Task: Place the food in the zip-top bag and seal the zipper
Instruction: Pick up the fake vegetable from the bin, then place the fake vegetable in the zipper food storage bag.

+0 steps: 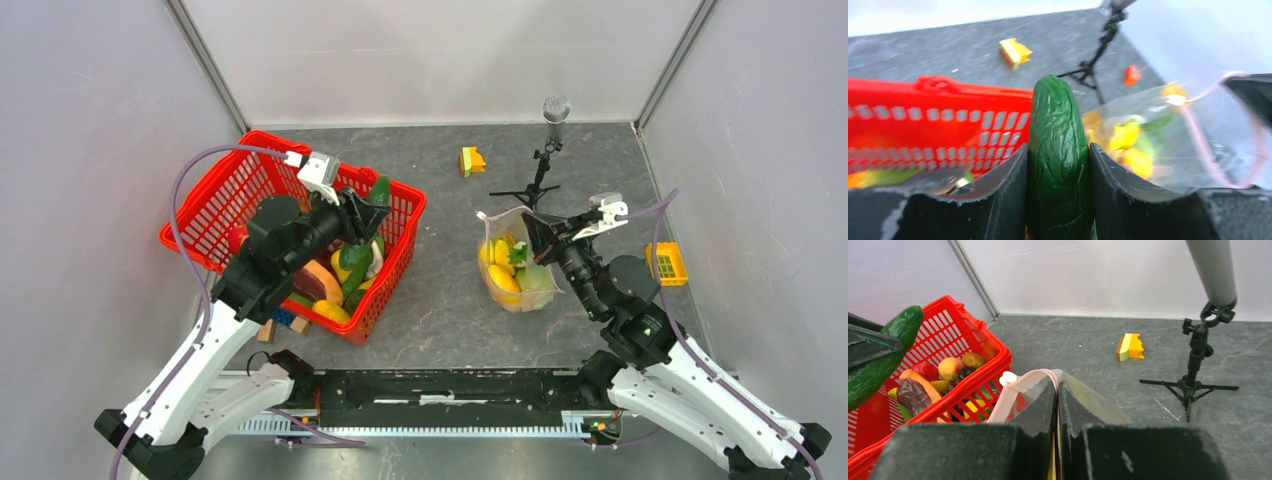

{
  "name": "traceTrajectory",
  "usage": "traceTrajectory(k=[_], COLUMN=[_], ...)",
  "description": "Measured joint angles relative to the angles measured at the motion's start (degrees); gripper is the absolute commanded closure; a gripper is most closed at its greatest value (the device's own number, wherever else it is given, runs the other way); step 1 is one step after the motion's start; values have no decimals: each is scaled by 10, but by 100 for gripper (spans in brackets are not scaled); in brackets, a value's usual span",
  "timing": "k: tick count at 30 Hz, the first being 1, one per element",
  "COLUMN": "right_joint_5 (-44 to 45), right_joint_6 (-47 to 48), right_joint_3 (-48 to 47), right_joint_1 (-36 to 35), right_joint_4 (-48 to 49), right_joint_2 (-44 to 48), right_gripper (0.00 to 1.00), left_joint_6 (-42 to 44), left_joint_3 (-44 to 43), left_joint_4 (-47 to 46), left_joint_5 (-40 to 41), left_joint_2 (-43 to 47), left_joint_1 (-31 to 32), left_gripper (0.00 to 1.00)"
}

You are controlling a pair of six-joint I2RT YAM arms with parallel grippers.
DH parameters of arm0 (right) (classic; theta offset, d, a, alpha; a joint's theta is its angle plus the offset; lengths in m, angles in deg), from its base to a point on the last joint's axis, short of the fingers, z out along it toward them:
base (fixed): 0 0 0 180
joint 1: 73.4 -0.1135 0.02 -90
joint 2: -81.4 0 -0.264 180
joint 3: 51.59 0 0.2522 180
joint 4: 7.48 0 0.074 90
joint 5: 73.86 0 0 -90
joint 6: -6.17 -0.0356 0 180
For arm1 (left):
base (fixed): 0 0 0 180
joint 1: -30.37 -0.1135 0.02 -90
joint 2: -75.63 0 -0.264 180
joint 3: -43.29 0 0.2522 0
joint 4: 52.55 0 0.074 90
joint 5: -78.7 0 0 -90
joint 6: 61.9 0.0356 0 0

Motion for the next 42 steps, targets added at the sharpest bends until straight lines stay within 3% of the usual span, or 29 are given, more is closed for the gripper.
traceTrajectory(k=[9,17,21,28,35,42], right_joint_5=[-63,-91,-99,-94,-92,-97], right_joint_6=[-26,-69,-79,-79,-79,-73], right_joint_3=[0,20,20,22,26,26], right_joint_1=[0,0,0,0,0,0], right_joint_4=[38,89,100,105,109,110], right_joint_2=[-55,-86,-92,-82,-79,-83], right_gripper=[94,94,94,93,94,94], left_joint_6=[-119,-152,-145,-117,-113,-118], left_joint_3=[-7,3,-48,-136,-154,-217], left_joint_4=[-153,-281,-238,-47,56,129], left_joint_5=[-177,-209,-212,-206,-206,-145], left_joint_2=[-15,-52,-108,-183,-232,-290], left_joint_1=[10,111,139,147,188,211], left_gripper=[70,70,69,69,69,67])
